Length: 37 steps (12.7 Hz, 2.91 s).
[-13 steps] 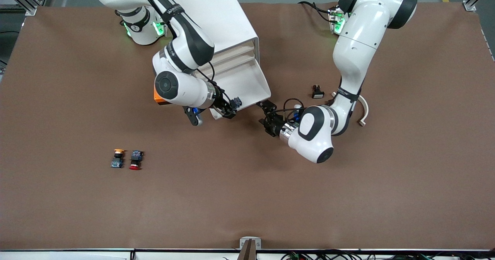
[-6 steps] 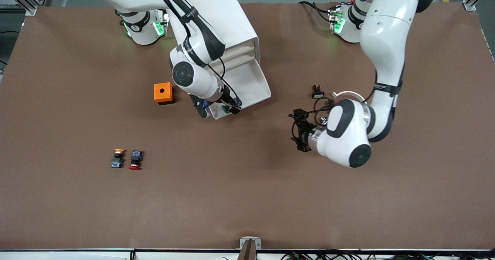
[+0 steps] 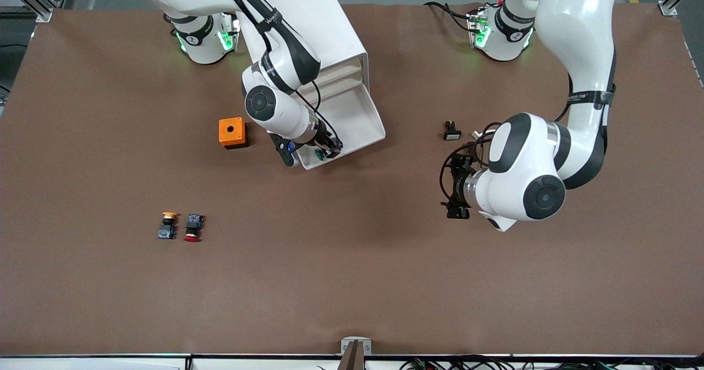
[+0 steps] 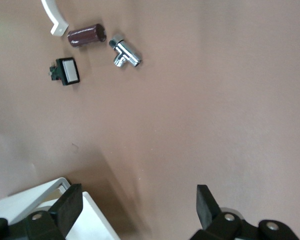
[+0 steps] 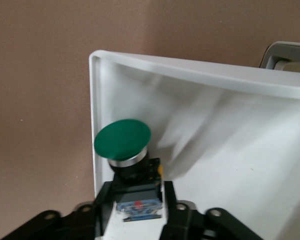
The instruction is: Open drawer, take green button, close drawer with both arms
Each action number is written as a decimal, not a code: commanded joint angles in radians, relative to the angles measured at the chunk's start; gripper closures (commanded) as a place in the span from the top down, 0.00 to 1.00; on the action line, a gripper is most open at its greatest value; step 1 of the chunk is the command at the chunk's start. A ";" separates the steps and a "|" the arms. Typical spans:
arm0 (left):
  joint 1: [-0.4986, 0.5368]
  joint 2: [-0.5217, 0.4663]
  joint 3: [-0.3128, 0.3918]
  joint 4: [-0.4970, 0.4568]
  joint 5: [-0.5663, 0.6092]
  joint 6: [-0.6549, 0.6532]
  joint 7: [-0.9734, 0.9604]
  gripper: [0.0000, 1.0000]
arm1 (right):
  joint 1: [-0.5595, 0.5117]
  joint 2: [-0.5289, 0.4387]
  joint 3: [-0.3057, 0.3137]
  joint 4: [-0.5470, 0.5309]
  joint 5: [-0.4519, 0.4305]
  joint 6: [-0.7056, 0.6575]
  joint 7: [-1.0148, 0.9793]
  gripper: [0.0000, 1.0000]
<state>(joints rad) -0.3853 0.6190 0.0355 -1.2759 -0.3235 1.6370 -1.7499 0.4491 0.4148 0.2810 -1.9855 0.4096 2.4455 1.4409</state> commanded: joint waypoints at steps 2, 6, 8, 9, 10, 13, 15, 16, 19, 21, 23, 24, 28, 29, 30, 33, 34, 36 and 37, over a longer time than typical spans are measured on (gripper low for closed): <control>0.006 -0.070 0.007 -0.022 0.046 -0.005 0.143 1.00 | -0.006 -0.033 0.001 0.016 0.001 -0.012 -0.002 0.05; 0.005 -0.094 0.006 -0.022 0.144 -0.005 0.239 1.00 | -0.104 -0.019 0.001 0.290 -0.113 -0.306 -0.071 0.03; 0.002 -0.100 0.003 -0.022 0.173 -0.005 0.262 1.00 | -0.179 -0.019 0.001 0.338 -0.219 -0.367 -0.233 0.03; -0.003 -0.108 0.000 -0.022 0.185 -0.005 0.266 1.00 | -0.220 -0.019 0.001 0.340 -0.254 -0.367 -0.358 0.03; -0.006 -0.113 -0.002 -0.022 0.196 -0.005 0.294 1.00 | -0.269 -0.013 0.001 0.338 -0.265 -0.368 -0.522 0.02; -0.009 -0.111 -0.002 -0.022 0.198 -0.005 0.441 1.00 | -0.426 0.054 -0.003 0.338 -0.319 -0.362 -0.973 0.02; -0.015 -0.099 -0.003 -0.023 0.198 -0.002 0.550 1.00 | -0.493 0.128 -0.005 0.338 -0.420 -0.338 -1.101 0.02; -0.015 -0.087 -0.003 -0.023 0.198 0.001 0.593 1.00 | -0.501 0.154 -0.005 0.336 -0.449 -0.326 -1.108 0.02; -0.035 -0.048 -0.017 -0.026 0.198 0.058 0.647 1.00 | -0.512 0.229 -0.008 0.335 -0.526 -0.319 -1.119 0.01; -0.072 -0.015 -0.017 -0.028 0.199 0.108 0.667 1.00 | -0.510 0.254 -0.008 0.338 -0.532 -0.293 -1.120 0.01; -0.093 0.017 -0.019 -0.030 0.199 0.148 0.700 1.00 | -0.512 0.272 -0.009 0.338 -0.534 -0.280 -1.122 0.03; -0.116 0.036 -0.019 -0.030 0.199 0.176 0.707 1.00 | -0.513 0.279 -0.009 0.336 -0.534 -0.276 -1.120 0.08; -0.214 0.102 -0.019 -0.033 0.204 0.306 0.714 1.00 | -0.517 0.311 -0.011 0.338 -0.531 -0.224 -1.120 0.66; -0.228 0.116 -0.019 -0.039 0.202 0.323 0.745 1.00 | -0.518 0.303 -0.010 0.353 -0.525 -0.226 -1.113 0.98; -0.243 0.129 -0.019 -0.039 0.202 0.342 0.792 1.00 | -0.521 0.289 -0.009 0.391 -0.523 -0.256 -1.122 1.00; -0.291 0.156 -0.020 -0.042 0.188 0.366 0.808 1.00 | -0.530 0.237 -0.009 0.551 -0.525 -0.501 -1.117 1.00; -0.308 0.160 -0.020 -0.052 0.187 0.366 0.802 1.00 | -0.541 0.192 -0.009 0.556 -0.516 -0.528 -1.114 1.00; -0.340 0.160 -0.031 -0.095 0.170 0.366 0.799 1.00 | -0.570 0.092 -0.022 0.550 -0.514 -0.536 -1.131 1.00; -0.342 0.160 -0.054 -0.105 0.149 0.368 0.800 1.00 | -0.564 0.041 -0.051 0.547 -0.514 -0.562 -1.183 1.00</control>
<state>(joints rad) -0.7146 0.7902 0.0007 -1.3429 -0.1492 1.9906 -0.9585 -0.0978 0.5552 0.2514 -1.4054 -0.1024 1.9168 0.3128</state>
